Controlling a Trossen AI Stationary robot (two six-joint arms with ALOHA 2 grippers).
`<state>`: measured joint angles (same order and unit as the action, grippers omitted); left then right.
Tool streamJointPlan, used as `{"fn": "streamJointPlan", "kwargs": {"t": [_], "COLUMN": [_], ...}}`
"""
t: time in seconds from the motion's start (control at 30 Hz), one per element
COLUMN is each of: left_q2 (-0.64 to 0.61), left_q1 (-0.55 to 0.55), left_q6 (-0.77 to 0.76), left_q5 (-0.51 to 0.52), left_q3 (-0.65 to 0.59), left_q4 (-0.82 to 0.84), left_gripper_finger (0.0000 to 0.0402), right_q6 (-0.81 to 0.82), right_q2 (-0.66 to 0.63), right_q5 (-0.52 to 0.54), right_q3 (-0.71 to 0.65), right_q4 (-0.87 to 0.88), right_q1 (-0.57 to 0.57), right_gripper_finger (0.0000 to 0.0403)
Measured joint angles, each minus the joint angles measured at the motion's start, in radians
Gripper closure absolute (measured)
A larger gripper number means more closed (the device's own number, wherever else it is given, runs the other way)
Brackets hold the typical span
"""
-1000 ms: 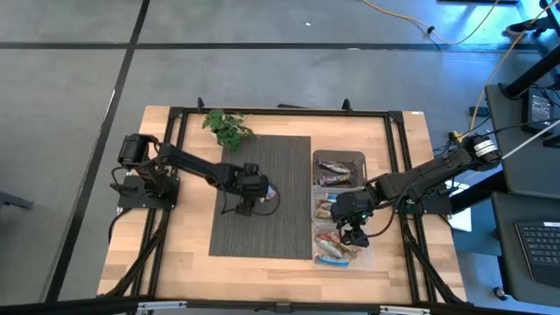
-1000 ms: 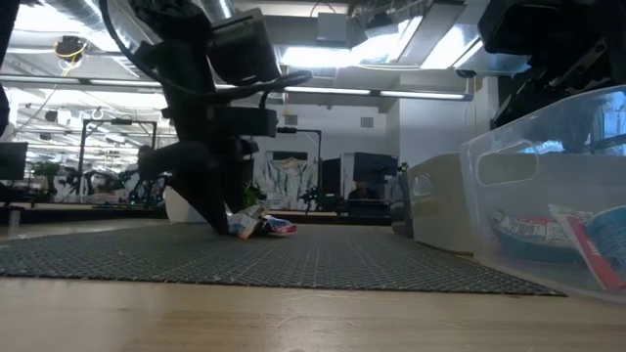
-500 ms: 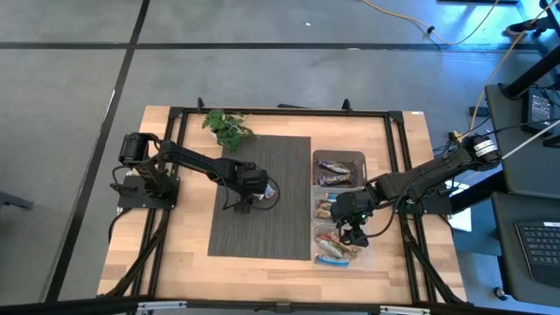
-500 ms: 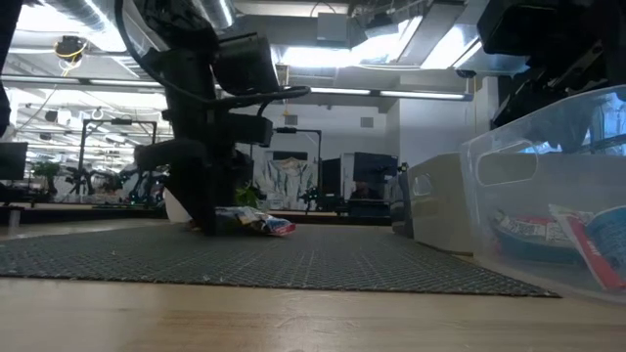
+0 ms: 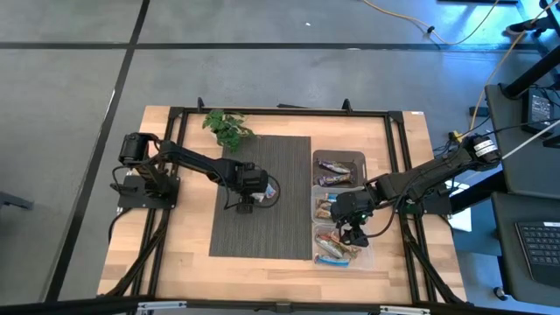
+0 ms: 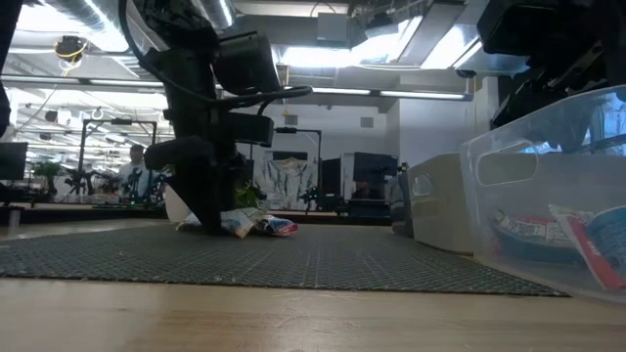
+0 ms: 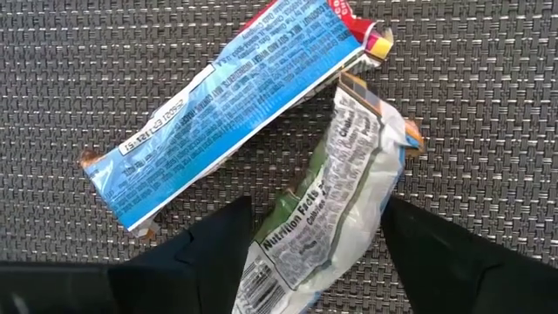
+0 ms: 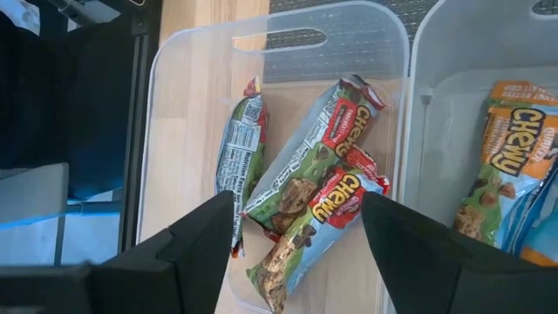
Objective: Pick and place Granola Bars by type
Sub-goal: Put the yellow granola bar into the gray bin
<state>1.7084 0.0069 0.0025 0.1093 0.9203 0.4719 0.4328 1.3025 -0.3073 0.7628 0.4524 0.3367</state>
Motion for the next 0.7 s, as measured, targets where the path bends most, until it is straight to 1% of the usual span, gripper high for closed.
{"fn": "streamJointPlan", "kwargs": {"t": [0.13,0.3,0.5,0.7], "left_q2": [0.0,0.0,0.0,-0.007], "left_q1": [-0.001,-0.001,-0.001,-0.001], "left_q6": [0.014,0.048,0.047,0.045], "left_q5": [0.001,0.004,0.002,-0.022], "left_q3": [0.0,0.0,0.0,0.0], "left_q4": [0.0,0.0,0.0,0.004], "left_gripper_finger": [0.0177,0.0229,0.0293,0.0335], "right_q6": [0.0,0.0,0.002,0.003], "right_q2": [0.0,0.0,0.0,0.0], "right_q5": [0.0,0.0,0.0,0.0], "right_q3": [0.0,0.0,0.0,0.0], "right_q4": [0.0,0.0,0.0,-0.013], "right_q1": [0.0,0.0,0.0,-0.001], "right_gripper_finger": [0.0148,0.0148,0.0148,0.0148]}}
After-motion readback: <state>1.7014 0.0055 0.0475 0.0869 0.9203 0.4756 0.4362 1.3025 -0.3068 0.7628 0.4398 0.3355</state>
